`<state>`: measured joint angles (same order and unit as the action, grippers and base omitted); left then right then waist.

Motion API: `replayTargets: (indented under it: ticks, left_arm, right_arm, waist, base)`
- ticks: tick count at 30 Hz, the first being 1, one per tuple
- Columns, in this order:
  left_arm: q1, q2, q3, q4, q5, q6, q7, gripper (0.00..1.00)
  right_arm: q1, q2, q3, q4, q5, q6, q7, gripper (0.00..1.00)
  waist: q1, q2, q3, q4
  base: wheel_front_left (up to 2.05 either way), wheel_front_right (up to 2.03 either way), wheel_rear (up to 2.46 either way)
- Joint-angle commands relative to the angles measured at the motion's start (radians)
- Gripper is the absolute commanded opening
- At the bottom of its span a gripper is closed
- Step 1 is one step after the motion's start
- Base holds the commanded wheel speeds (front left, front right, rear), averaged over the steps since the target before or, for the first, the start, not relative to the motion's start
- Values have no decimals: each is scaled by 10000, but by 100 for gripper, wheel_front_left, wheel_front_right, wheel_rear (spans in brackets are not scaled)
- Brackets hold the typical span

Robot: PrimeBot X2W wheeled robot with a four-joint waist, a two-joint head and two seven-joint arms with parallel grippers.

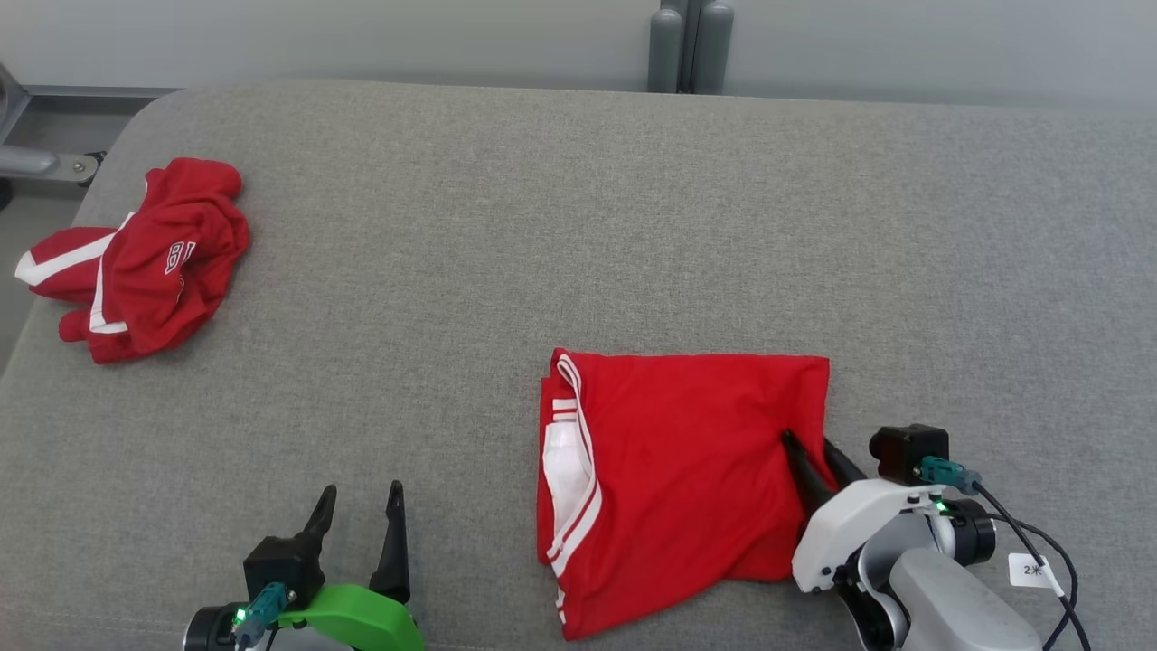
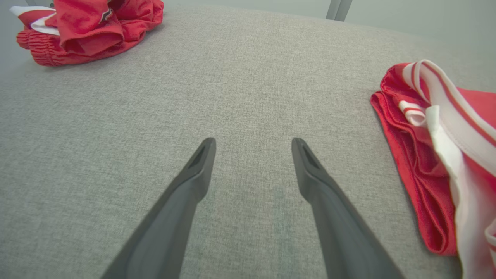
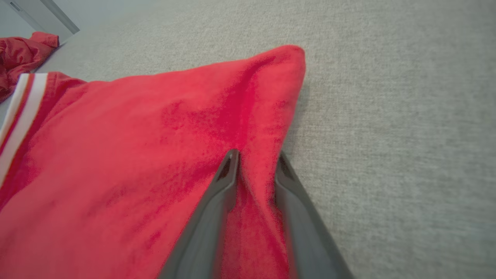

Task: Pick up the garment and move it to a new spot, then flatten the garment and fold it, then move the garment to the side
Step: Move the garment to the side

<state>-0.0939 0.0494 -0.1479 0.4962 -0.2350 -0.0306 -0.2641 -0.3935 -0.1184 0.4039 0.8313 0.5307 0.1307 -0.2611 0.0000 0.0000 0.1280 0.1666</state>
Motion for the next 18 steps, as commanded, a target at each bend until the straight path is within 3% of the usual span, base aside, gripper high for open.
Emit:
replayTargets:
  ticks: [1,9,18]
  left_arm:
    - [-158,29,9,-30,83,36,5,100]
    - [60,29,-14,-213,146,-36,5,100]
    - [80,32,-52,-532,318,-131,5,100]
  right_arm:
    - [8,20,129,57,61,-2,56,0]
    - [-39,-340,-91,-153,-93,-11,-41,0]
    - [325,-290,-672,-760,-417,-10,-41,0]
  waist:
    - [0,0,-2,0]
    - [0,0,-263,-648]
    - [0,0,-456,-2805]
  base:
    - [0,0,0]
    - [0,0,0]
    - [0,0,0]
